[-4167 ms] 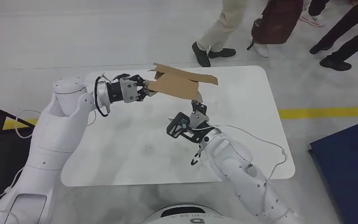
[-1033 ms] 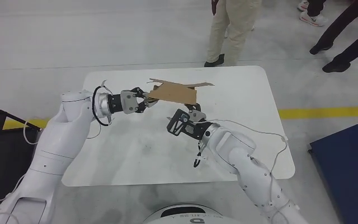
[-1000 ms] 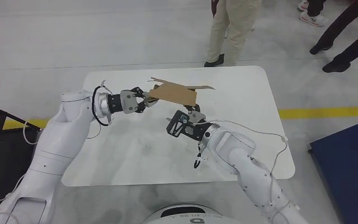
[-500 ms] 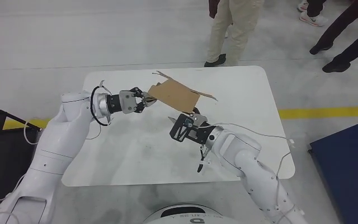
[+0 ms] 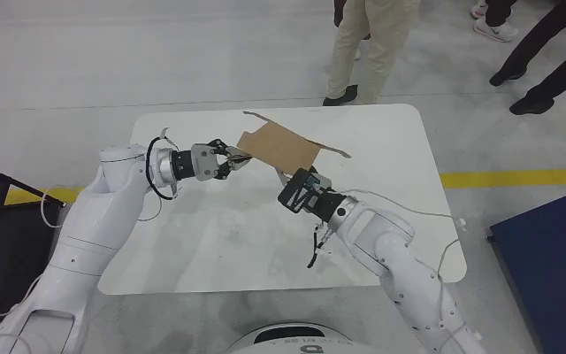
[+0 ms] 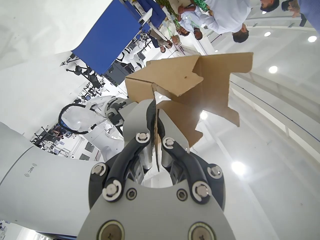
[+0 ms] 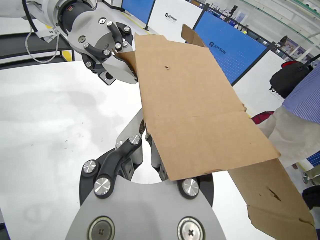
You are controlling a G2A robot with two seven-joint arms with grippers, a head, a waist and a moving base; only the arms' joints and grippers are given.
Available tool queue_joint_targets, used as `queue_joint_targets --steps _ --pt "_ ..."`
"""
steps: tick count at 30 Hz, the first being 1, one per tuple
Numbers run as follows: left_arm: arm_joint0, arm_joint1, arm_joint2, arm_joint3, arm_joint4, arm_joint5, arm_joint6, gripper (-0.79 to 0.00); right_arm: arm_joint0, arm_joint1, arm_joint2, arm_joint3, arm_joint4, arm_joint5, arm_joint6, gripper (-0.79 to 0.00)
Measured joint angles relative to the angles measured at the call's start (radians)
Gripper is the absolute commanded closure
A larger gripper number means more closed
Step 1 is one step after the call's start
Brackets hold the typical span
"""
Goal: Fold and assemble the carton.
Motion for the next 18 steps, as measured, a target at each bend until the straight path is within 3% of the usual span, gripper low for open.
queue_joint_targets --steps 6,11,15,18 --pt "0.011 -0.001 -0.025 0.005 -0.029 -0.071 0.008 -0.785 0.008 -0.002 0.039 0.041 0.186 -0.016 0.020 0.000" --pt "0.038 0.003 -0.084 0.031 -0.059 -0.151 0.024 -0.785 0.023 0.000 0.072 0.068 0.373 -0.067 0.107 0.000" --pt "0.069 0.010 -0.133 0.038 -0.061 -0.213 0.034 -0.785 0.027 0.002 0.081 0.046 0.424 -0.040 0.161 0.000" --pt "0.069 0.009 -0.132 0.037 -0.061 -0.209 0.034 -0.785 0.027 0.001 0.079 0.040 0.428 -0.033 0.165 0.000"
